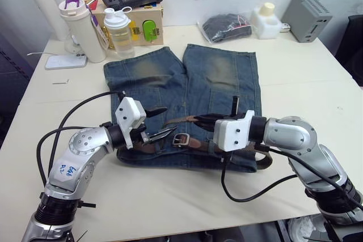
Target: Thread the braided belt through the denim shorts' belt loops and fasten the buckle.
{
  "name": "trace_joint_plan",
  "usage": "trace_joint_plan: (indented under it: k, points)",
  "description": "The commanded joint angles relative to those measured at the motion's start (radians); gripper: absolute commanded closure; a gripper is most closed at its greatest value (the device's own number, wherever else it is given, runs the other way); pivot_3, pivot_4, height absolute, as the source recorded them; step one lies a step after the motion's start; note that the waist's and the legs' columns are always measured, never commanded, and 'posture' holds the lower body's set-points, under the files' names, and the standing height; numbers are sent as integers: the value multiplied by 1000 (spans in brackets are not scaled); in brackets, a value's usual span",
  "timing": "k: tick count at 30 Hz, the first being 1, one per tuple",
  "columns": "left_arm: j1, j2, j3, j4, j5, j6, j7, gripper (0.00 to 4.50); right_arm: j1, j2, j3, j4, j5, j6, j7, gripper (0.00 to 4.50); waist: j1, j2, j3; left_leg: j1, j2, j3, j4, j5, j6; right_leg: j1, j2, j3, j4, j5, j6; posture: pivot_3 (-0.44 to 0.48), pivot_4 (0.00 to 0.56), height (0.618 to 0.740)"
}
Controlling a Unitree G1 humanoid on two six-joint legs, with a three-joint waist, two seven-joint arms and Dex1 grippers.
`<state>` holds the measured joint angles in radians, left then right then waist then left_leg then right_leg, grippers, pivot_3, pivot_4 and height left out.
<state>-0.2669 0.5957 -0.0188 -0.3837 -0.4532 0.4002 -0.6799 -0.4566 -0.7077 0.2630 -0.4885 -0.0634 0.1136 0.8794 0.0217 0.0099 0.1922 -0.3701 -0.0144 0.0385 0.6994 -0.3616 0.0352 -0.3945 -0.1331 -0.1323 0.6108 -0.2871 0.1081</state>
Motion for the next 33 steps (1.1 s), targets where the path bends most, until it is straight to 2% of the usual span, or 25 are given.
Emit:
trace_joint_plan:
  k: [1, 4, 7, 9, 17, 19, 20, 22, 26, 33]
  points:
    - [7, -6, 23, -16, 10, -30, -5, 1369, -13, 10, -4, -19, -7, -3, -1, 4500, 1, 0, 0, 0, 0, 0, 0, 0, 0, 0, 0, 0, 0, 0, 0, 0, 150, 690]
    - [20, -9, 30, -17, 16, -38, -5, 2404, -12, 15, -6, -17, -6, 0, -3, 4500, 2, 0, 0, 0, 0, 0, 1, 0, 0, 0, 0, 0, 0, 0, 0, 0, 150, 690]
    - [43, -3, 21, -10, 43, -59, -13, 3881, -14, 22, -9, -16, -3, 6, -8, 4500, 2, 0, 0, 0, 0, 0, 1, 0, 0, 0, 0, 0, 0, 0, 0, 0, 150, 690]
    - [52, -5, 19, -5, 54, -70, -16, 4486, -14, 23, -11, -17, -1, 9, -9, 4500, 1, 0, 0, 0, 0, 0, 0, 0, 0, 0, 0, 0, 0, 0, 0, 0, 150, 690]
    - [47, -32, 33, 1, 68, -74, 18, 4486, -11, 50, -30, -32, 27, 89, -36, 4500, 2, 0, 0, 0, 0, 0, 1, 0, 0, 0, 0, 0, 0, 0, 0, 0, 150, 690]
    - [49, -41, 40, -4, 72, -66, 34, 4500, 0, 90, -55, -53, 71, 206, -66, 3663, 2, 0, 0, 0, 0, -1, 1, 0, 0, 0, 0, 0, 1, 0, 0, 0, 150, 690]
    - [53, -42, 43, -6, 72, -63, 38, 4500, 9, 99, -65, -66, 92, 261, -70, 3468, 2, 0, 0, 0, 0, -1, 1, 0, 0, 0, 0, 0, 1, 0, 0, 0, 150, 690]
    - [61, -44, 58, -12, 73, -58, 56, 4500, 39, 90, -82, -100, 111, 355, -70, 2445, 2, 0, 0, 0, 0, -1, 1, 0, 0, 0, -1, 0, 1, 0, 0, 0, 150, 690]
    - [52, -52, 98, -34, 34, -23, 80, 4500, 136, 59, -52, -176, 86, 413, -85, 664, 4, 0, 0, -1, 0, -2, 1, 0, 0, 0, -1, 0, 0, 0, 0, 0, 150, 690]
    - [12, -73, 111, -52, 2, 26, 99, 4500, 191, 82, 104, -181, -10, 436, -142, 664, 1, 0, 0, 0, 0, -1, 1, 0, 0, 0, -1, 0, 1, 0, 0, 0, 150, 690]
